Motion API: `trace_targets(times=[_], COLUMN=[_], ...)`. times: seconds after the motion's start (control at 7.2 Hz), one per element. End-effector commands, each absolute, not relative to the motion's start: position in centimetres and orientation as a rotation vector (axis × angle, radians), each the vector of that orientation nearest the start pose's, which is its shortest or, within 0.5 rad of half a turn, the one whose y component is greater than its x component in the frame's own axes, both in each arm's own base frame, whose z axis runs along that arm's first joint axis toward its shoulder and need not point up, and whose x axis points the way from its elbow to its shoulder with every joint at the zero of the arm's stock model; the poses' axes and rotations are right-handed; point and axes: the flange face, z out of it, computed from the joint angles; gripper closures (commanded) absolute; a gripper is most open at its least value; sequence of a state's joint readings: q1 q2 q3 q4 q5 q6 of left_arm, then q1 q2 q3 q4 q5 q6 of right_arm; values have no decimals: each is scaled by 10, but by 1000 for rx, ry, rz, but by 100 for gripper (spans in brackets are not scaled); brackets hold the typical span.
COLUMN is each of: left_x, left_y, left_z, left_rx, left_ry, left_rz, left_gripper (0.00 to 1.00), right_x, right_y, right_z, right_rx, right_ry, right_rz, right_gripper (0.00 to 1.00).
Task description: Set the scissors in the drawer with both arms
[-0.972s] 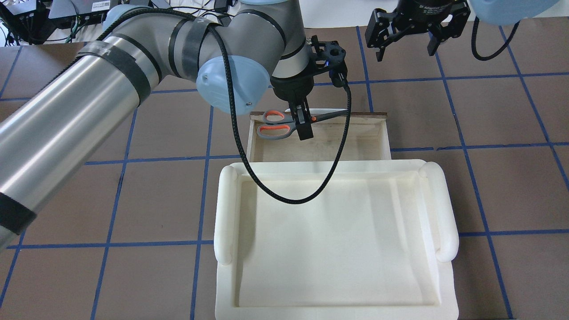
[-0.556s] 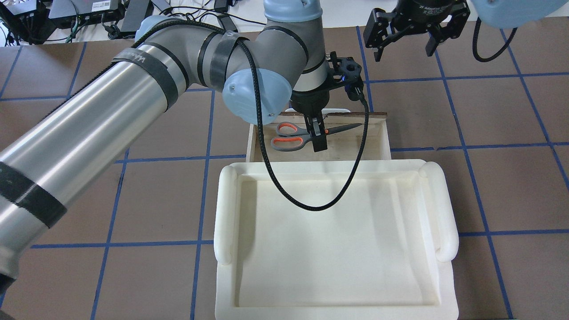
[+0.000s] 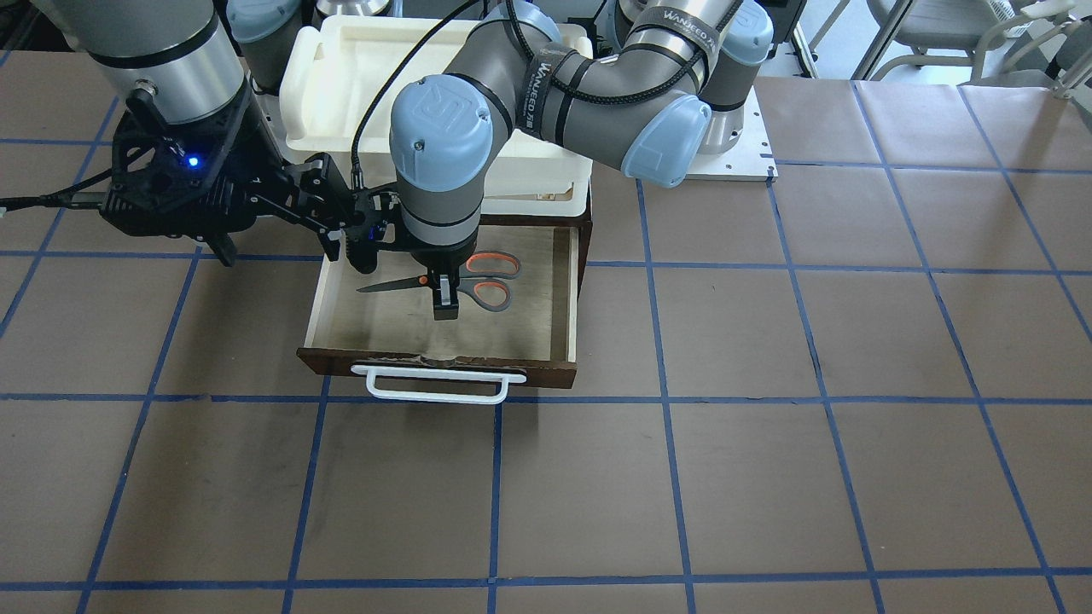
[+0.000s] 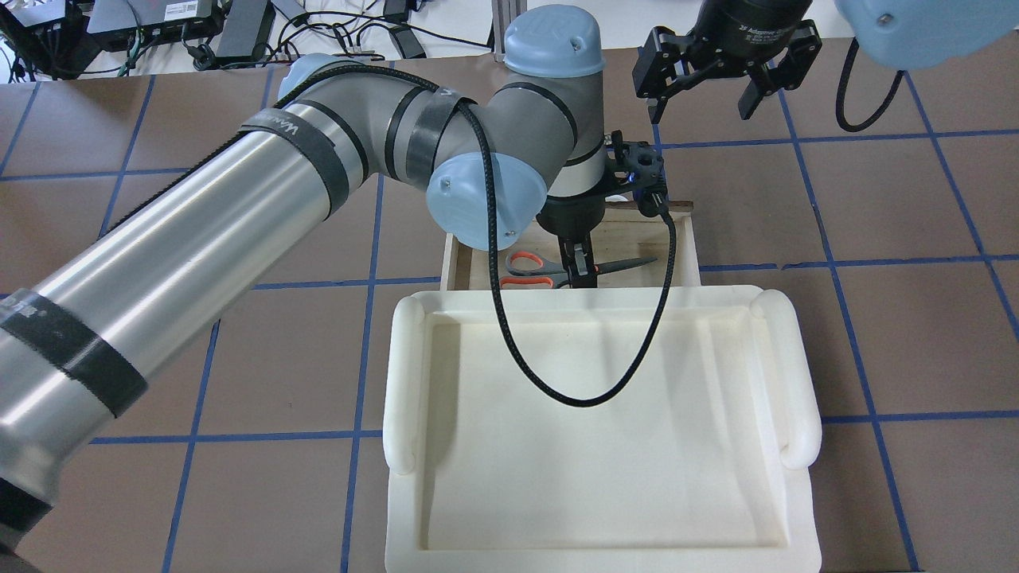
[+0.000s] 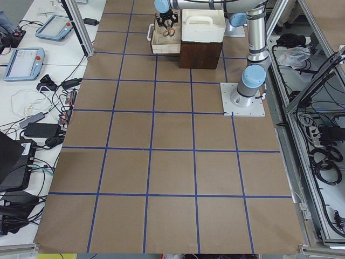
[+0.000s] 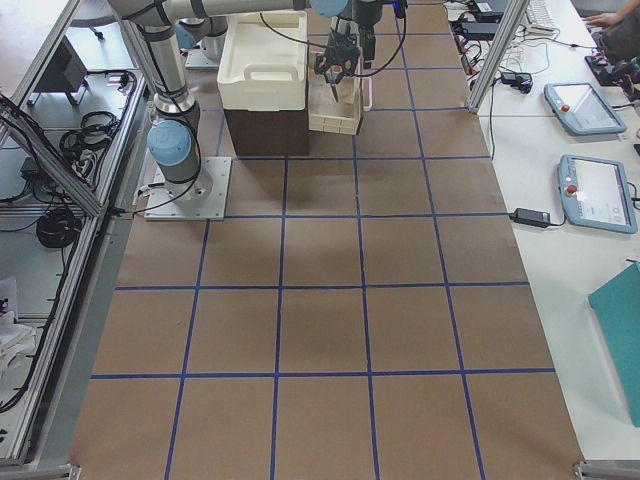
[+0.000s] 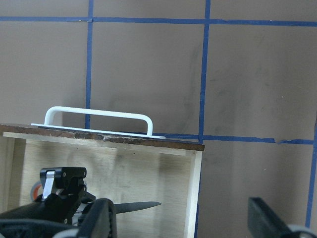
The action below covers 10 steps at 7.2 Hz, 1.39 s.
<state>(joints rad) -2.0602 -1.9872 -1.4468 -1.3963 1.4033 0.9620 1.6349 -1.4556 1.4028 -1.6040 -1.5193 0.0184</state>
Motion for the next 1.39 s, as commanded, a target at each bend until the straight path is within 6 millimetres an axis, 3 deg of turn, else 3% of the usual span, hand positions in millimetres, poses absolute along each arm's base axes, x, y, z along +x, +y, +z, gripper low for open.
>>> trace_targets(times=[0.0,0.14,0.28,0.42,0.97,1.25], left_x=[-432,-431,-431,-432,-433,-419], left_y=[-486,-485,-485,-485,-481,-483], left_z=[319,324,326,326,338,379], left_rx=[2198,2198,2167,2127,2131,2094], left_ry=[2503,2501,2531,2562,2550,2541], left_rz=[157,145,140,143,104,-6], left_gripper=[100,94,36,0,0,0], right_x=[171,165,163,163,163,164], right_y=[-539,-539,-536,-535,-532,-531], right_z=[514,515,520,521,519,519], right_rx=[-69,-67,-66,-64,-62,-62], right_ry=[3090,3142,3162,3157,3156,3155], right_rz=[-128,-135,-152,-152,-108,-100], right_gripper=[0,0,0,0,0,0])
